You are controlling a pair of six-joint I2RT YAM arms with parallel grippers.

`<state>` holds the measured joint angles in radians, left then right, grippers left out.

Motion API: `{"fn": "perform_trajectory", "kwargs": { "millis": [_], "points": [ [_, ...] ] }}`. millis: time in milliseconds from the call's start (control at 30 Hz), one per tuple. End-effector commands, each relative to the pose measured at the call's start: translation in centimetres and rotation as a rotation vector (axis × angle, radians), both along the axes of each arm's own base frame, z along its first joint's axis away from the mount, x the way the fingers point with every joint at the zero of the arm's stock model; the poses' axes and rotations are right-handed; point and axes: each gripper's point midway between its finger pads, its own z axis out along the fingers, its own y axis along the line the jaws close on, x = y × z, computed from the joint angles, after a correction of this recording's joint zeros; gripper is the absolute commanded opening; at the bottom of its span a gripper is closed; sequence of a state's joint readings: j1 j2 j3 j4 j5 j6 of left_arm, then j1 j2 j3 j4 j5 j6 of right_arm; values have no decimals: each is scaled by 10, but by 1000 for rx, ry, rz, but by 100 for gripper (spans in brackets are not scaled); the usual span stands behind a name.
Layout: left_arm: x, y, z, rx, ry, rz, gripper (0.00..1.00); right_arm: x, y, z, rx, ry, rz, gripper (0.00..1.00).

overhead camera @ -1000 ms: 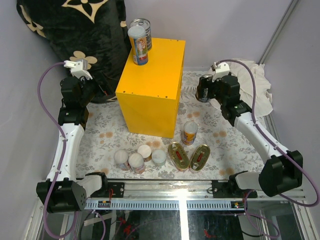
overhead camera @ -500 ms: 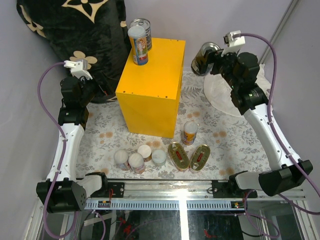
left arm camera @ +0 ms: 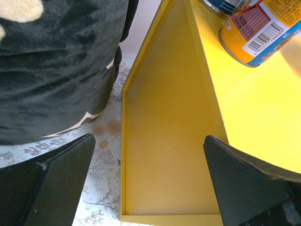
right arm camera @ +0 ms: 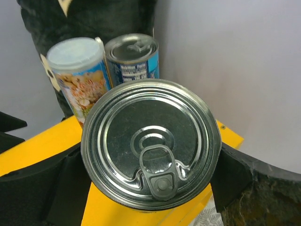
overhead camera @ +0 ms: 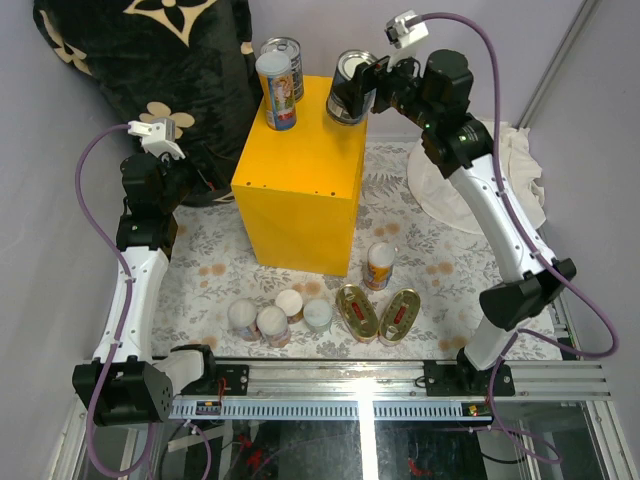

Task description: Place and organize the canned foods onto the counter

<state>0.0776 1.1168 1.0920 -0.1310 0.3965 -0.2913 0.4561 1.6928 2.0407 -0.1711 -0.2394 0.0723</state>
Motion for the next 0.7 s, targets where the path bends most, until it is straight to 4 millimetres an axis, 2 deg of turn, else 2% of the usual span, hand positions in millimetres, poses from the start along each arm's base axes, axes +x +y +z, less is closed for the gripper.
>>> {"fn": "perform_trajectory", "kwargs": {
  "millis": [0, 233, 267, 300, 367, 400, 433, 500, 633, 667],
  "points": [
    [-6, -11, -1, 13, 3, -46, 100, -9, 11, 55, 46, -169, 69, 0],
    [-4, -10, -4, 15, 16, -43, 100, 5, 37, 24, 12, -142, 126, 0],
    [-4, -10, -6, 15, 20, -40, 100, 8, 39, 19, 9, -140, 129, 5],
    [-3, -9, -7, 15, 23, -40, 100, 12, 40, 14, 5, -134, 130, 20],
    [-3, -10, -8, 14, 26, -43, 100, 17, 45, 6, -1, -117, 138, 60],
    [-2, -10, -8, 14, 28, -43, 100, 19, 48, 1, -4, -105, 146, 75],
    [-3, -10, -9, 15, 29, -42, 100, 20, 49, -3, -5, -94, 149, 83],
    [-2, -9, -9, 19, 30, -39, 100, 20, 49, -10, -3, -83, 150, 92],
    [-1, -7, -10, 20, 35, -33, 100, 7, 36, -15, 26, -108, 116, 98],
    [-1, -7, -10, 19, 36, -33, 100, 0, 31, -11, 39, -132, 109, 100]
  ]
}}
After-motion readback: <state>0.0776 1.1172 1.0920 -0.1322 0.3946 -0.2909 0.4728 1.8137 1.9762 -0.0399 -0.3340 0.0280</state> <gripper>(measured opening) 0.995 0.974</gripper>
